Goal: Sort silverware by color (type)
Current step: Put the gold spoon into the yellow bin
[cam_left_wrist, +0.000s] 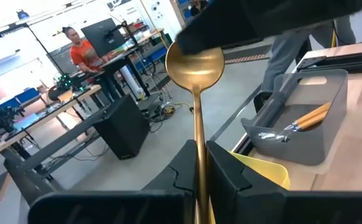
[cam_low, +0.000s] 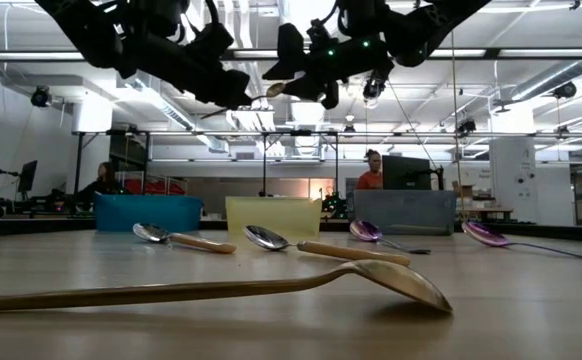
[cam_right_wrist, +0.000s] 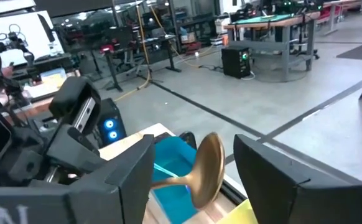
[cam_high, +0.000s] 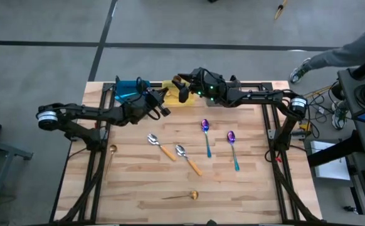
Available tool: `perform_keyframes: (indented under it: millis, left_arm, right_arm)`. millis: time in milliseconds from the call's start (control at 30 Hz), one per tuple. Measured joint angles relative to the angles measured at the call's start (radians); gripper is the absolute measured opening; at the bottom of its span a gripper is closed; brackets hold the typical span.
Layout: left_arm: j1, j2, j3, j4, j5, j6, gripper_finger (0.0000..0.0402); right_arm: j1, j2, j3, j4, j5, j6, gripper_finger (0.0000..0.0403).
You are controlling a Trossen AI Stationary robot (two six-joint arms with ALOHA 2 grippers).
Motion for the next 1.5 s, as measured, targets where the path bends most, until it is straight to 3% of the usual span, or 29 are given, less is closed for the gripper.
perform_keyframes:
  millis: [900,1167,1367,1500]
  left_arm:
    - [0.000,0.009,0.019,-0.011,0.046,-0.022,0.0005]
    - [0.000,0.010,0.014,-0.007,0.059,-0.051,0.0022]
    - [0.004,0.002,0.014,-0.049,0.199,-0.082,0.0061]
    - [0.022,-0.011,0.014,-0.083,0.351,-0.106,0.0089]
  right_arm:
    - [0.009,0.043,0.000,0.068,0.012,-0.094,0.0020]
    - [0.006,0.034,0.001,0.033,-0.026,-0.179,0.0016]
    - [0.000,-0.008,0.000,-0.135,-0.031,-0.280,0.0015]
    - [-0.002,-0.033,0.070,-0.376,-0.033,-0.352,0.0014]
